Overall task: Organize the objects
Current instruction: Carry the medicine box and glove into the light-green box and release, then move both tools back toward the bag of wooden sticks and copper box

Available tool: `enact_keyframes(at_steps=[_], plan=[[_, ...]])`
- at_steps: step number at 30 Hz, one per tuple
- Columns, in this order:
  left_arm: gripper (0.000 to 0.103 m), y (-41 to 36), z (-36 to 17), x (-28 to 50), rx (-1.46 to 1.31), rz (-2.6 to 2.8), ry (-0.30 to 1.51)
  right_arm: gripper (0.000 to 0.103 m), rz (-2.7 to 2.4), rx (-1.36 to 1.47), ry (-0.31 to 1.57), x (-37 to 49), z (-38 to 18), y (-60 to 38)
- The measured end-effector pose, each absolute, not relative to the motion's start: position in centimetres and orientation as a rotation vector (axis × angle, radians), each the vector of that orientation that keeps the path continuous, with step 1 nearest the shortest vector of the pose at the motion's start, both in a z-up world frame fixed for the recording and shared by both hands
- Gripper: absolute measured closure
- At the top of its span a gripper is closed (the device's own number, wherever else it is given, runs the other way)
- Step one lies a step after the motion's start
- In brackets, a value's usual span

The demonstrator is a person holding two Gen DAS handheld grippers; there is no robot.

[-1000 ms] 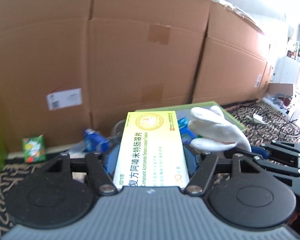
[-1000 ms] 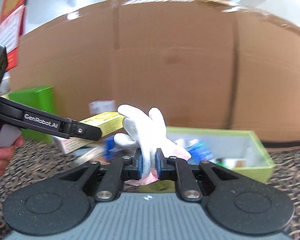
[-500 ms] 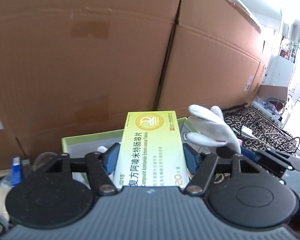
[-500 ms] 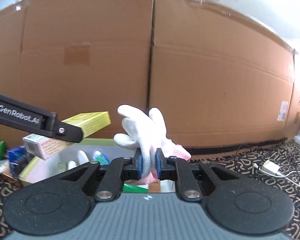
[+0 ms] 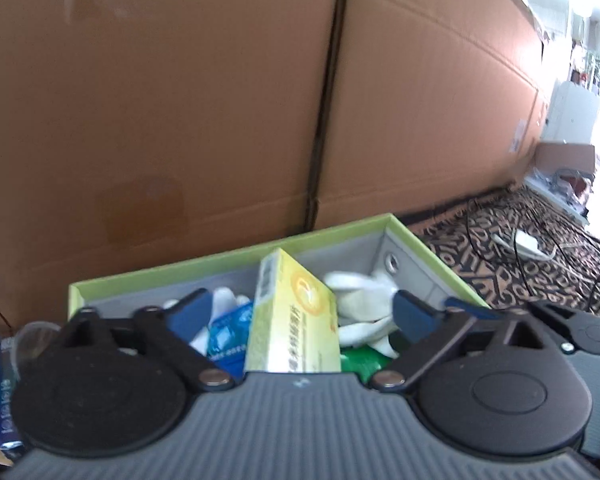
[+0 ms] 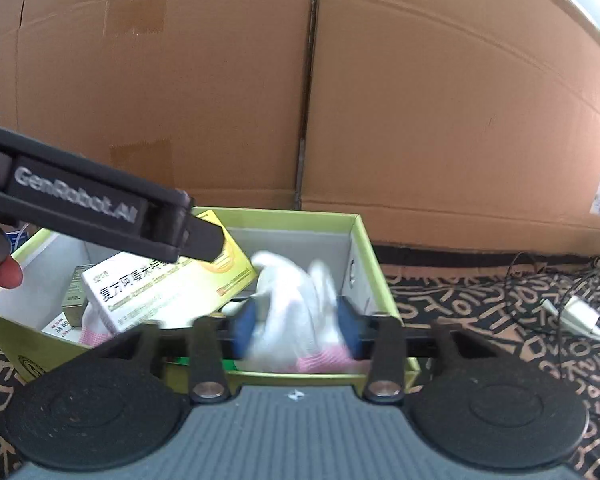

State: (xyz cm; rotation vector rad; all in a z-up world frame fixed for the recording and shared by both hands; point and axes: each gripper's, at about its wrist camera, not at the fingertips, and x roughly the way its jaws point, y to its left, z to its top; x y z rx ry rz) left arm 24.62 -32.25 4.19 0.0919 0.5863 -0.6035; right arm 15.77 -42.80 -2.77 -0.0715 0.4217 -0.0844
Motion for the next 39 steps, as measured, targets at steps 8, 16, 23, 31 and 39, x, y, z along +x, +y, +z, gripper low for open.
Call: enact_keyframes(at_steps=[8, 16, 23, 31, 39], plan=[[0.0, -28.9, 7.0, 21.5, 0.014, -0.614, 0.546, 0.022, -0.083, 0.003, 0.329, 10.9, -1.0, -42.7], [0.0, -21.7, 8.1, 15.1, 0.006, -0.645, 0.519, 0.012, -0.022, 0.072, 0.309, 8.2, 0.1, -39.5], [0.0, -15.3, 6.9, 12.7, -0.087, -0.546, 0.585, 0.01, 0.039, 0.082, 0.331, 6.0, 0.3, -34.7], [0.0, -7.9, 4.6, 10.5, -0.099, -0.405, 0.604, 0.008, 0.138, 0.105, 0.378, 4.7, -0.8, -29.2], [0.0, -1.5, 1.9, 11.0, -0.143, -0.275, 0.659, 0.009, 0.219, 0.091, 0.477, 4.8, -3.8, -23.9]])
